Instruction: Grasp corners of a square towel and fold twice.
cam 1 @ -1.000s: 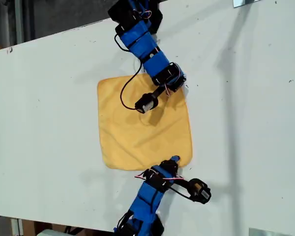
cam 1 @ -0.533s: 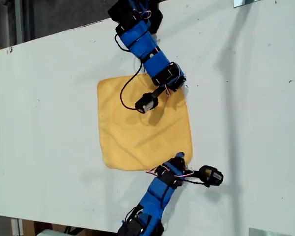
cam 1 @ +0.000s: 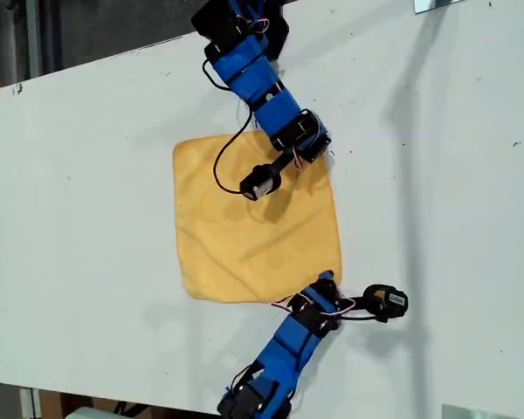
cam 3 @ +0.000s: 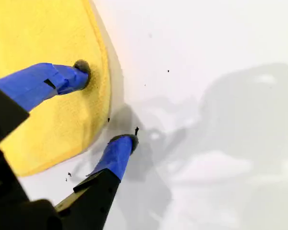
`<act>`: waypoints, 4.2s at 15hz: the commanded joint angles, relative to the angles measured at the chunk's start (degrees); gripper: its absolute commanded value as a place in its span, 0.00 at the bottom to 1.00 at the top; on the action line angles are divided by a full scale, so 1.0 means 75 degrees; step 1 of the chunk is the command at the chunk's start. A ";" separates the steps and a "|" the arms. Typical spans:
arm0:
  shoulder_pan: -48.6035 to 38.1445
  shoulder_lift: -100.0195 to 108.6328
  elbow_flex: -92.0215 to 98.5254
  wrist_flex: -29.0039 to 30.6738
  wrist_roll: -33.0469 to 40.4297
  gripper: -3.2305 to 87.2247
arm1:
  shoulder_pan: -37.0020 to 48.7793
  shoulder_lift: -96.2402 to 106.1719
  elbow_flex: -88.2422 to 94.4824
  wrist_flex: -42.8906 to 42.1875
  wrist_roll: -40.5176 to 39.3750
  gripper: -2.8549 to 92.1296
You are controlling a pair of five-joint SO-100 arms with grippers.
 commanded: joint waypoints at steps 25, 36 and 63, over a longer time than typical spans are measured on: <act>-0.3820 0.5180 0.1113 0.2262 0.6164 0.03 | 0.4277 0.4383 -0.1652 0.1746 -0.2578 0.03; -1.0289 0.5238 0.1770 0.0820 1.0512 0.03 | 0.8766 0.3832 -0.1605 0.0680 -0.4582 0.03; -0.7910 0.3691 0.2168 0.1770 1.0477 0.03 | 0.7617 0.3855 0.0844 0.0574 -0.4758 0.03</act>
